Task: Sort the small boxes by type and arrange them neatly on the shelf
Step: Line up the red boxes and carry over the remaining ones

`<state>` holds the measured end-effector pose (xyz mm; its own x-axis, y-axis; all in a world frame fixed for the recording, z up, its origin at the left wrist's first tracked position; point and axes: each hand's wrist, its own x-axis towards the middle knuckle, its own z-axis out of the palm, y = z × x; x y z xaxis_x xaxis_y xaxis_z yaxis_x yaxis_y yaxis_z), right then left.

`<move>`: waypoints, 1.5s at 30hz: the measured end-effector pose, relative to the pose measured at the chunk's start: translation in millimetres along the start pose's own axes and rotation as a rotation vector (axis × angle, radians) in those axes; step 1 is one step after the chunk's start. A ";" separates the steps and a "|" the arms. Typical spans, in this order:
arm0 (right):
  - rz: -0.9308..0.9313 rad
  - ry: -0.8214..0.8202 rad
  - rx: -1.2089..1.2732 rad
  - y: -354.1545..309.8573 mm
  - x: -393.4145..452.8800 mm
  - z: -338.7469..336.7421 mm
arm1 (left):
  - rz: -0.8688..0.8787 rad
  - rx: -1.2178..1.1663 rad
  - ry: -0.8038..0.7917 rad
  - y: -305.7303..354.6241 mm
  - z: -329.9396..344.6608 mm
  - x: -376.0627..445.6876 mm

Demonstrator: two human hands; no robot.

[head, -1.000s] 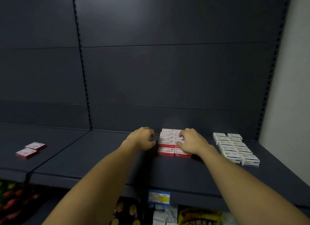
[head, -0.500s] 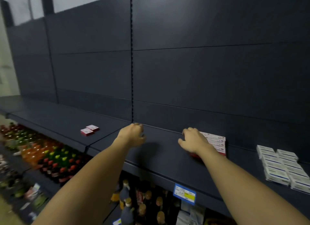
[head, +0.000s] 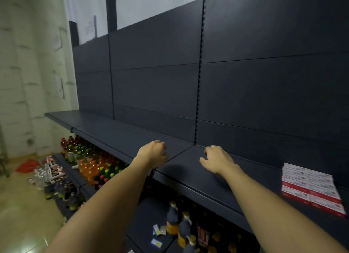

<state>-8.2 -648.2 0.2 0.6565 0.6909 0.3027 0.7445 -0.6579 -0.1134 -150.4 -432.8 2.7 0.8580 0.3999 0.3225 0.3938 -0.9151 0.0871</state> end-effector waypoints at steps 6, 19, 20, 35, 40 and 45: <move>0.008 0.027 0.014 -53.0 38.3 21.1 | -0.005 0.031 0.030 -67.3 -1.4 20.3; 0.068 0.021 0.030 -98.1 102.2 64.3 | 0.039 -0.013 -0.011 -134.5 28.1 70.2; 0.068 0.020 0.030 -98.9 108.9 67.2 | 0.043 -0.018 -0.017 -137.9 31.0 76.0; 0.084 0.005 0.049 -81.9 214.2 99.1 | 0.074 -0.007 -0.071 -175.4 58.0 177.1; 0.097 -0.022 0.049 -75.1 232.5 110.9 | 0.083 -0.011 -0.092 -178.3 72.9 201.0; 0.123 -0.037 0.038 -68.3 244.0 119.2 | 0.108 -0.025 -0.073 -184.8 80.1 218.4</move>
<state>115.6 -398.9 -30.9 0.7464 0.6169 0.2496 0.6620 -0.7268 -0.1833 -9.3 -172.2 -18.5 0.9171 0.3006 0.2619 0.2901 -0.9537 0.0790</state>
